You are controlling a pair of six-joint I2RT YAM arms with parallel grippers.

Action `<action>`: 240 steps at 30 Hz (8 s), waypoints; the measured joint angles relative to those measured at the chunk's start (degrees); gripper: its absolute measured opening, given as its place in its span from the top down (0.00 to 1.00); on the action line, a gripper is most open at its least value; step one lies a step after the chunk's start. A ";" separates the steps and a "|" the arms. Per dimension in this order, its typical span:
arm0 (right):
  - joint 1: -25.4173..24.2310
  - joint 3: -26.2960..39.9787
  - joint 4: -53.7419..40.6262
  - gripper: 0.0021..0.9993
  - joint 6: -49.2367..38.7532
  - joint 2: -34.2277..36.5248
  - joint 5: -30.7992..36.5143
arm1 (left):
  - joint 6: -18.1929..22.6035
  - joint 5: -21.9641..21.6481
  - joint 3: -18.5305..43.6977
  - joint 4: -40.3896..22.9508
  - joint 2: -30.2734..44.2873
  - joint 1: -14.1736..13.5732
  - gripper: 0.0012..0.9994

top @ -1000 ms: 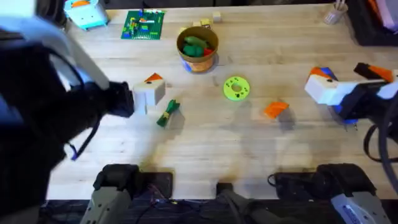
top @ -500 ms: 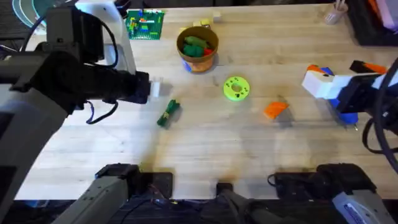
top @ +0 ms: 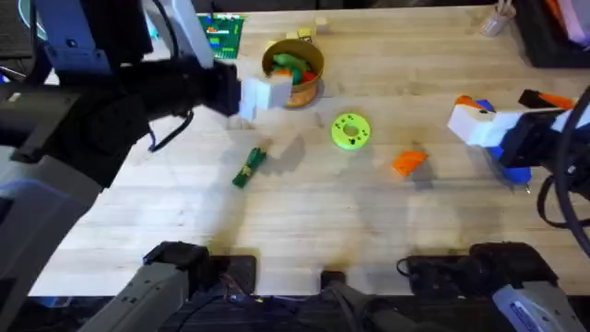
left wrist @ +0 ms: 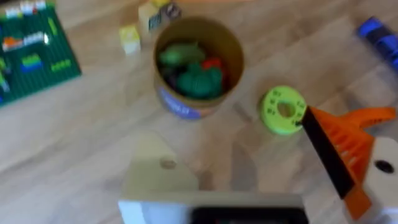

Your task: Pick up the gripper from the table and insert it into the empty holder that is missing its gripper. Then pick up a screw, insert it into the mounting hole, and use the screwdriver to tighten it. Finally, clean up the table by picking up the vegetable and placing it into the bucket.

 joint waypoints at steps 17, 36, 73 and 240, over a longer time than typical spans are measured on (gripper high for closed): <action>0.00 0.00 0.00 0.01 0.00 0.00 0.00 | -12.80 5.78 0.04 9.51 0.33 -3.39 0.01; 0.00 0.00 0.00 0.01 0.00 0.00 0.00 | -2.66 -4.87 -22.93 30.78 -11.91 -27.42 0.01; 0.00 0.00 0.00 0.01 0.00 0.00 0.00 | -4.69 -2.48 -47.45 24.18 -55.21 -27.76 0.01; 22.32 1.92 48.26 0.99 48.84 58.53 -73.39 | -13.54 -2.11 -47.45 24.20 -55.21 -27.76 0.01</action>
